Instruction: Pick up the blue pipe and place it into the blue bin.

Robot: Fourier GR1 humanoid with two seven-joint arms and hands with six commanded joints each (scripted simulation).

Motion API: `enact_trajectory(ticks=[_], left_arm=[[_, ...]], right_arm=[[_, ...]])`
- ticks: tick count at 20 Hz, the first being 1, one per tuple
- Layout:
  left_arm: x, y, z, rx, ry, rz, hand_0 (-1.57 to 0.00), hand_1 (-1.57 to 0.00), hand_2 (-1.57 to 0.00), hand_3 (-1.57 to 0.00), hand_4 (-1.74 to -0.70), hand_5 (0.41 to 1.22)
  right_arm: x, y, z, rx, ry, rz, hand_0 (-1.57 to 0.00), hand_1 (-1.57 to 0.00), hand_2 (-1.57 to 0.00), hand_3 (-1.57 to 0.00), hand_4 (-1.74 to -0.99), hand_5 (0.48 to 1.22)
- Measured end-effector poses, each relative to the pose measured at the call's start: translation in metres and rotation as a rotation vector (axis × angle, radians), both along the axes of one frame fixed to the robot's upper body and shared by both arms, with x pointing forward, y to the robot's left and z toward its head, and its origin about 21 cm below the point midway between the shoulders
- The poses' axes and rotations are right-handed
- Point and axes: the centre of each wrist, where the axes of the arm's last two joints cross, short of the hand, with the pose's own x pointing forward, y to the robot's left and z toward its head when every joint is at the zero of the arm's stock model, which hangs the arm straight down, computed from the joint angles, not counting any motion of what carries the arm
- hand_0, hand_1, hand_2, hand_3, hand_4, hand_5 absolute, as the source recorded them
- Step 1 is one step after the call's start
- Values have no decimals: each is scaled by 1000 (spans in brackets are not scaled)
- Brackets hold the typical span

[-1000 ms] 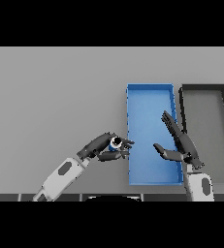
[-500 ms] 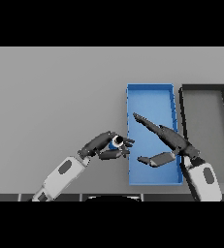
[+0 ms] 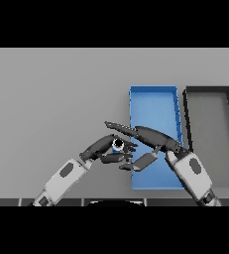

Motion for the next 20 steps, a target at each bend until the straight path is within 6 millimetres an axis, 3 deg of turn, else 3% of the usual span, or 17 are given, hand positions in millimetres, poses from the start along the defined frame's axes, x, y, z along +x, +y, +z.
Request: enact_trajectory(ticks=[2, 7, 8, 9, 10, 11, 12, 13, 14, 16, 17, 20], left_arm=[[1, 8, -4, 18, 17, 6, -1571, -1571, -1571, -1517, -1731, 1221], [3, 8, -1, 12, 28, -13, -1571, -1571, -1571, -1474, -1720, 1221], [1, 5, -1, 0, 38, -23, -1571, -1567, -1571, -1395, -1717, 1221], [3, 7, 0, -1, 35, -30, -1496, -1393, -1367, -1150, -1630, 1221], [2, 5, 2, -4, -15, -32, -1236, -1120, -1093, -920, -1613, 1221], [1, 3, 2, 103, -18, -16, -993, -895, -875, -736, -1587, 1221], [3, 4, 4, 156, -47, -4, -879, -828, -796, -667, -1611, 1221], [5, 7, 6, 135, -77, 12, -895, -867, -845, -656, -1637, 1221], [2, 4, 6, 130, -74, 10, -1030, -1008, -990, -623, -1658, 1192], [2, 8, 7, 31, -46, 14, -1225, -1211, -1199, -525, -1688, 1203], [1, 6, 5, 16, -27, 9, -1294, -1283, -1274, -533, -1698, 1206], [-1, 9, 2, -26, -11, 3, -1429, -1423, -1419, -588, -1719, 1214]], right_arm=[[4, 8, 0, 2, 4, 9, 1, 1, 1, 1, -1225, 515], [19, 35, 2, -29, 26, 46, -14, -36, -68, -11, -1241, 516], [23, 37, 0, -38, 31, 58, -54, -83, -115, -43, -1268, 519], [24, 39, 2, -38, 30, 73, -138, -166, -193, -106, -1308, 523], [25, 44, 0, -49, 34, 90, -278, -313, -329, -228, -1352, 528], [28, 45, 2, -63, 31, 94, -478, -500, -500, -375, -1390, 538], [29, 48, 4, -73, 32, 110, -697, -714, -714, -562, -1453, 551], [29, 50, 4, -68, 30, 131, -872, -886, -886, -701, -1503, 573], [28, 54, 5, -60, 34, 152, -1012, -1023, -1023, -828, -1541, 604], [26, 57, 0, -37, 85, 168, -1213, -1220, -1220, -1096, -1492, 706], [28, 57, -1, -38, 100, 151, -1285, -1290, -1290, -1191, -1475, 809], [21, 58, -5, 8, 65, 148, -1424, -1427, -1427, -1376, -1456, 1010]])
